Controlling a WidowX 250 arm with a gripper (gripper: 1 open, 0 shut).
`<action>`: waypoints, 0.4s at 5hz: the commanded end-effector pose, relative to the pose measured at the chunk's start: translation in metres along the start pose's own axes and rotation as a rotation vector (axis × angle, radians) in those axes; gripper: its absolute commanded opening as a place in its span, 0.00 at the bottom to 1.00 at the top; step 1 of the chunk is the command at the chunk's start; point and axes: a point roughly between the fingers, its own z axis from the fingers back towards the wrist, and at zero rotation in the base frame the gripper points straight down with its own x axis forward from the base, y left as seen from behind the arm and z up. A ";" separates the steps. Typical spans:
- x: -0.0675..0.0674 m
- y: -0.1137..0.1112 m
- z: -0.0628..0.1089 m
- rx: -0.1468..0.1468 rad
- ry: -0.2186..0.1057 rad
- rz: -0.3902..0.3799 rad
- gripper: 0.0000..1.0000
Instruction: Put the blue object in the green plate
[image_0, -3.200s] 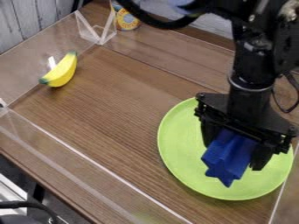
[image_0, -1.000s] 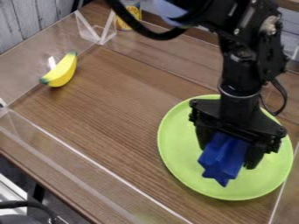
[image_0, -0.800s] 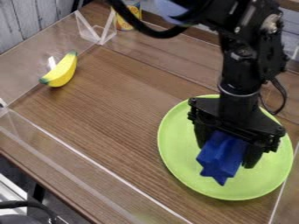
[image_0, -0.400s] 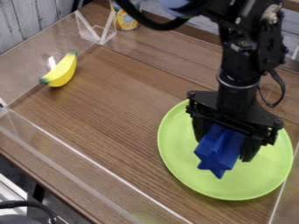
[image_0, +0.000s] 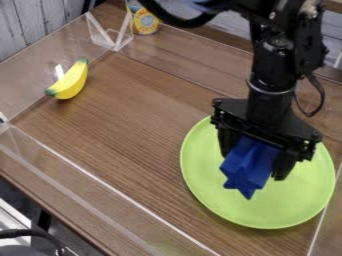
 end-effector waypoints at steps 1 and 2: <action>0.009 0.001 0.015 -0.017 -0.047 0.012 1.00; 0.009 0.001 0.016 -0.016 -0.043 0.015 1.00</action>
